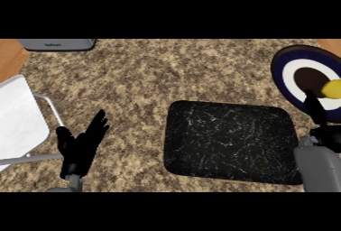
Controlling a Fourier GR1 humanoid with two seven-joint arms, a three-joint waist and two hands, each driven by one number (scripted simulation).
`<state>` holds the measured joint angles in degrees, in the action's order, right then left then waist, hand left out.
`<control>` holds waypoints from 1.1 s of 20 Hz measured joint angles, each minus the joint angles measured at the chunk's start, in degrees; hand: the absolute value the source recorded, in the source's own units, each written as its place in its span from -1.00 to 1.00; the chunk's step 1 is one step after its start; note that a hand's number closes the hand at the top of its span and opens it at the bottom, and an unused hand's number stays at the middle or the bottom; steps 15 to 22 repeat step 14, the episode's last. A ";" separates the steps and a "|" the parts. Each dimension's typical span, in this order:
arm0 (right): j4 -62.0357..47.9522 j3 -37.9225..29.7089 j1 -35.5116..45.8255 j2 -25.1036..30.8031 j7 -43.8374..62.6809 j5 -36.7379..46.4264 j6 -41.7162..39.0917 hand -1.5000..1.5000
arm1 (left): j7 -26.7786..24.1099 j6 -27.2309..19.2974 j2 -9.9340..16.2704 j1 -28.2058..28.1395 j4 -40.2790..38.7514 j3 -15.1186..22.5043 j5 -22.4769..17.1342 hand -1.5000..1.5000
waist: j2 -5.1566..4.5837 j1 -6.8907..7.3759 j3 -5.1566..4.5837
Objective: Pick the lemon from the tray and place it in the plate
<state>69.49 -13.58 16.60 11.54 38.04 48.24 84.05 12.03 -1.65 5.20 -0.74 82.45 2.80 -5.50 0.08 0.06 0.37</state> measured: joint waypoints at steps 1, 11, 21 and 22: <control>0.80 1.03 -1.02 -0.37 -0.89 -1.10 0.21 -1.00 | 0.34 0.16 0.03 0.33 -0.13 -0.06 -0.08 0.00 | -0.03 0.09 -0.01; 3.77 5.52 -8.81 -6.71 -10.69 -7.82 0.87 -1.00 | 0.47 0.53 -0.37 0.13 0.41 -0.26 0.48 0.00 | 0.01 0.20 -0.11; 2.96 5.05 -8.75 -8.85 -13.58 -8.95 0.78 -1.00 | 0.63 -0.06 -0.74 0.44 -0.07 -0.14 1.37 0.00 | 0.02 0.22 -0.10; 2.96 5.05 -8.75 -8.85 -13.58 -8.95 0.78 -1.00 | 0.63 -0.06 -0.74 0.44 -0.07 -0.14 1.37 0.00 | 0.02 0.22 -0.10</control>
